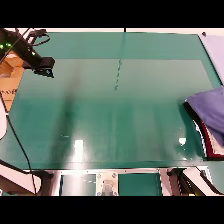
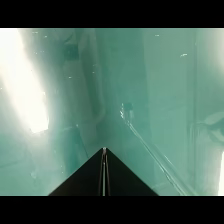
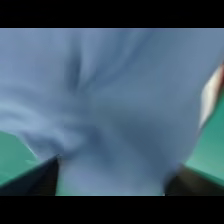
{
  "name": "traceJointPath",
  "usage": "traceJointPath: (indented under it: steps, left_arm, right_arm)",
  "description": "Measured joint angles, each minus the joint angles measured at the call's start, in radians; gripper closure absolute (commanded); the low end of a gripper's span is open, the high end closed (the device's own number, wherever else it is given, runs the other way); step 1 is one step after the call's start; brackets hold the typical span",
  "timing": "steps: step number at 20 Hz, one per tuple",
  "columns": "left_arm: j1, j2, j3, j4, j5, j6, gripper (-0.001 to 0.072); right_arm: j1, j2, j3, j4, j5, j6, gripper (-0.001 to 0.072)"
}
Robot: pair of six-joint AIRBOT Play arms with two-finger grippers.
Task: Fold the shirts.
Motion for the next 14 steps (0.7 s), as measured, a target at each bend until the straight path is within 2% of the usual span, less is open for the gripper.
traceJointPath:
  steps: [4, 7, 8, 9, 10, 11, 14]
  left_arm:
    - [0.0, 0.0, 0.0, -0.001, -0.002, 0.0, 0.0682]
    - [0.0, 0.0, 0.0, -0.003, 0.006, 0.0, 0.0682]
    - [0.0, 0.0, 0.0, -0.003, 0.01, 0.0, 0.0683]
    - [0.0, 0.001, 0.0, -0.003, 0.011, 0.0, 0.0683]
    - [0.0, 0.003, 0.0, -0.004, 0.012, 0.001, 0.0682]
    - [0.0, 0.007, 0.0, -0.006, 0.013, 0.003, 0.0683]
    - [0.0, 0.031, -0.005, -0.032, 0.019, 0.005, 0.0683]
  right_arm:
    - [0.0, 0.0, -0.023, -0.114, 0.026, 0.018, 0.0005]
    - [0.015, 0.0, 0.043, -0.114, 0.059, 0.037, 0.0016]
    - [0.027, 0.0, 0.078, -0.096, 0.074, 0.042, 0.0065]
    - [0.043, 0.0, 0.122, -0.076, 0.096, 0.05, 0.0263]
    - [0.061, 0.0, 0.166, -0.051, 0.113, 0.06, 0.062]
    - [0.087, 0.0, 0.214, -0.01, 0.124, 0.068, 0.0689]
    - [0.208, 0.0, 0.312, 0.138, 0.111, 0.083, 0.07]
